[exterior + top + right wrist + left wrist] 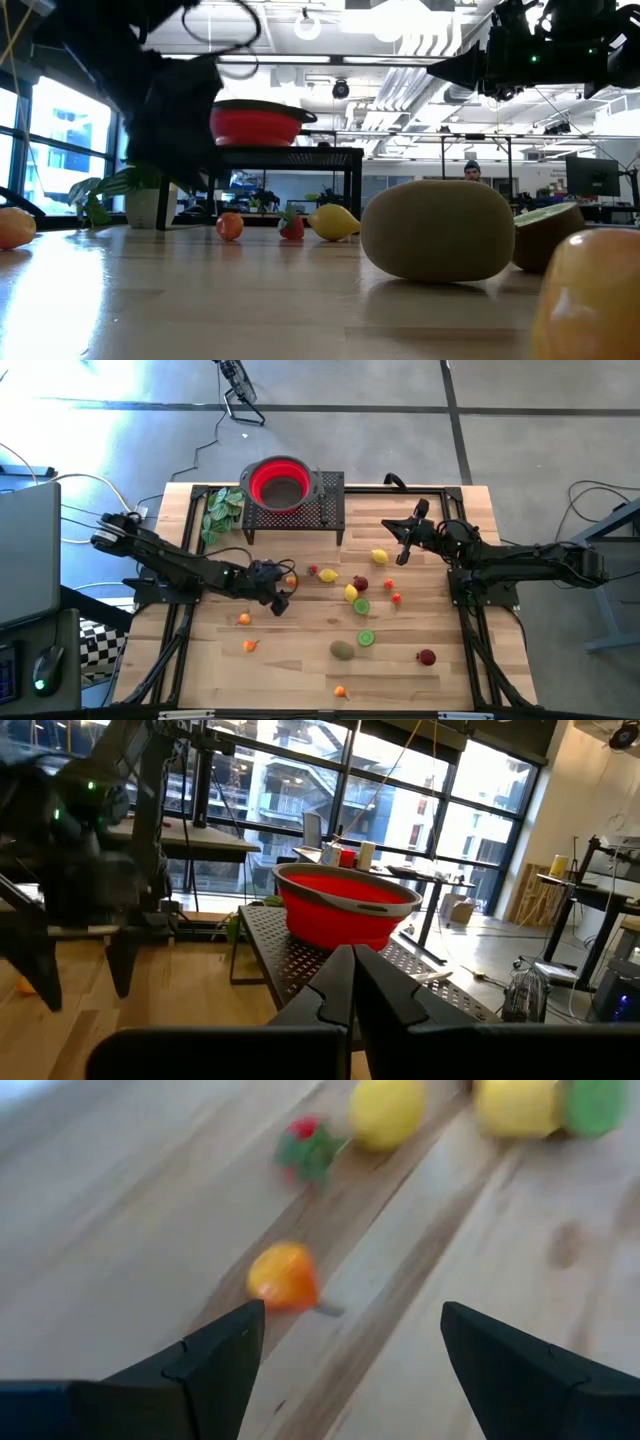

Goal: Pick & Place Fruit
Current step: Put the orange pear into the red strainer bowl on the shelf

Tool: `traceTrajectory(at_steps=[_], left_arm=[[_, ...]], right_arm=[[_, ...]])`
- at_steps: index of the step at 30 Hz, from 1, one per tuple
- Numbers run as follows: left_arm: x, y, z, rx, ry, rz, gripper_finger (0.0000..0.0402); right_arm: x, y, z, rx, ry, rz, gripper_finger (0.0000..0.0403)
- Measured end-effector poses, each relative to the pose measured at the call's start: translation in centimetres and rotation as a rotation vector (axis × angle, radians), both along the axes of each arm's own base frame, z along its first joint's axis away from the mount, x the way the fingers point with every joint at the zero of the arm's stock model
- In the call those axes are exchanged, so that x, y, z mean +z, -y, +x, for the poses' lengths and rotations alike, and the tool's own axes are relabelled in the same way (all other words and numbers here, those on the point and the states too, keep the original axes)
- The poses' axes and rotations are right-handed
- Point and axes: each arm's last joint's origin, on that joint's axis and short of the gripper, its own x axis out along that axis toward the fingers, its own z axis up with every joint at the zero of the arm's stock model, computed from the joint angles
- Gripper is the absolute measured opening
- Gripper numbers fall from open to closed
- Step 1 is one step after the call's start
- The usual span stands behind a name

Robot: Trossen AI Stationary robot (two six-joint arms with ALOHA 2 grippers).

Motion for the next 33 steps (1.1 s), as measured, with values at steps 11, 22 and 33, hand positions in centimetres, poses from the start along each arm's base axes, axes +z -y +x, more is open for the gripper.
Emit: traceTrajectory(at_steps=[11, 22, 33], left_arm=[[-2.9, 0.0, 0.8, 0.123, -0.062, 0.006, 0.0298], [-3.0, 0.0, 1.0, 0.141, -0.05, 0.036, 0.0298], [-3.0, 0.0, 1.0, 0.142, -0.05, 0.043, 0.0298]], right_arm=[[0.0, 0.0, 0.0, 0.0, 0.0, 0.001, 0.0003], [0.0, 0.0, 0.0, 0.0, 0.0, 0.0, 0.0003], [0.0, 0.0, 0.0, 0.0, 0.0, 0.0, 0.0003]])
